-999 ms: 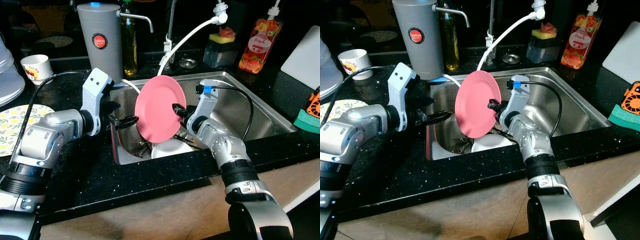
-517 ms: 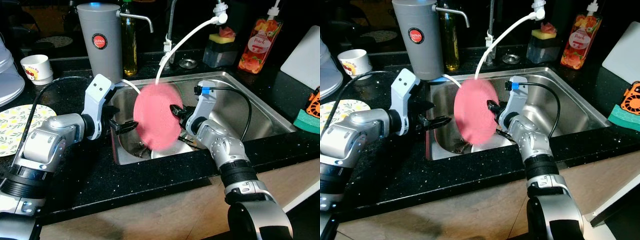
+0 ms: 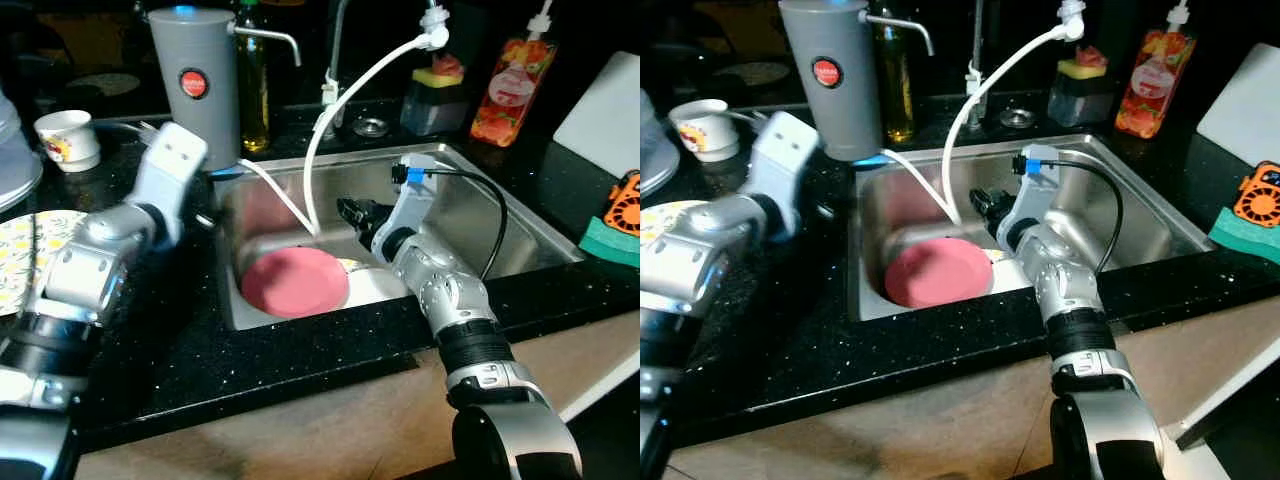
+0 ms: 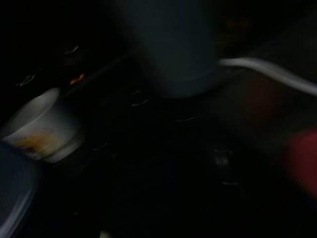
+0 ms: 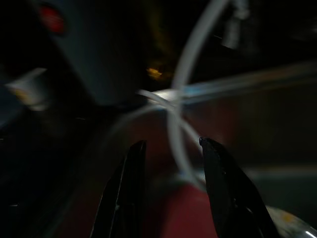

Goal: Kitchen organization

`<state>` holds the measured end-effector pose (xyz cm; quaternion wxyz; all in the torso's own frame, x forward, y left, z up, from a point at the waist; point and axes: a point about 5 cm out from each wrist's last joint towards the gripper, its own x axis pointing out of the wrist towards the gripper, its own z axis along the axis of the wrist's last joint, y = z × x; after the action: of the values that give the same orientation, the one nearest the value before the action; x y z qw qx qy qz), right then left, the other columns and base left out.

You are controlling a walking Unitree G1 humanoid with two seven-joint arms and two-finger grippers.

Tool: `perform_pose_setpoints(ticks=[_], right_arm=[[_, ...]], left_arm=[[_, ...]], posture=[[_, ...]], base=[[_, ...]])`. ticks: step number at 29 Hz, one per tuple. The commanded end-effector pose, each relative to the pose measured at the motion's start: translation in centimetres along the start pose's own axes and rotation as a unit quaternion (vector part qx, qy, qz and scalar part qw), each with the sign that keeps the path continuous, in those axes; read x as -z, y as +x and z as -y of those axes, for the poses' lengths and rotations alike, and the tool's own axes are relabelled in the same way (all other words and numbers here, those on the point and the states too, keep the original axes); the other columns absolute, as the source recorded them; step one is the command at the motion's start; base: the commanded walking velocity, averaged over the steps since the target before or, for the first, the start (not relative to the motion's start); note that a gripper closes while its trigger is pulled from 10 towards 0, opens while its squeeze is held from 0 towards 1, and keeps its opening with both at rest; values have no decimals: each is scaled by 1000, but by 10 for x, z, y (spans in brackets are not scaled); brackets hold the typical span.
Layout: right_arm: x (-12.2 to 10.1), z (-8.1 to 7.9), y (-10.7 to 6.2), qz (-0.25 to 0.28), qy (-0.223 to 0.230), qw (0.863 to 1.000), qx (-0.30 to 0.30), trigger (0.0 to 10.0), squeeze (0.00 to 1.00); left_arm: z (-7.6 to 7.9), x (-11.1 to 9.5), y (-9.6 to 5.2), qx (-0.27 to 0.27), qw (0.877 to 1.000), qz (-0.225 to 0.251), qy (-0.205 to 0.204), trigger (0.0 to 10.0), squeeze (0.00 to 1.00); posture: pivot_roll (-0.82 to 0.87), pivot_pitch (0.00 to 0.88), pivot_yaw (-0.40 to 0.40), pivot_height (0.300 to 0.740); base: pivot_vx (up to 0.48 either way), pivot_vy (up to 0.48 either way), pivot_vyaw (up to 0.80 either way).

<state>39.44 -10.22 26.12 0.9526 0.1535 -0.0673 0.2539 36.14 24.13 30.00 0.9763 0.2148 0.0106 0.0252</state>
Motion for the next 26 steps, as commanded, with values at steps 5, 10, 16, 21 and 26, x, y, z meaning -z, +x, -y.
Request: perform_pose_setpoints(ticks=[5,10,16,21,26], right_arm=[[2,-28,3,-13,8,997,-81,10000,0],[2,-39,3,-15,8,993,-117,10000,0],[-10,-31,2,33,1,997,-72,10000,0],[-30,-17,-7,108,-8,994,-15,10000,0],[-37,-7,-24,123,-14,992,10,10000,0]], left_arm=[[-33,19,-4,-97,992,-39,-66,10000,1000],[-45,46,-10,-136,984,-100,-55,10000,624],[-27,14,-7,-87,985,32,-147,10000,0],[-9,-11,-13,-54,979,123,-151,10000,0],[8,-6,-23,-20,980,125,-152,10000,0]], posture=[[5,80,-21,740],[12,87,-26,740],[11,91,-32,740],[10,87,-30,740],[-2,88,-23,740]], base=[[0,0,0],[0,0,0],[0,0,0],[0,0,0],[0,0,0]])
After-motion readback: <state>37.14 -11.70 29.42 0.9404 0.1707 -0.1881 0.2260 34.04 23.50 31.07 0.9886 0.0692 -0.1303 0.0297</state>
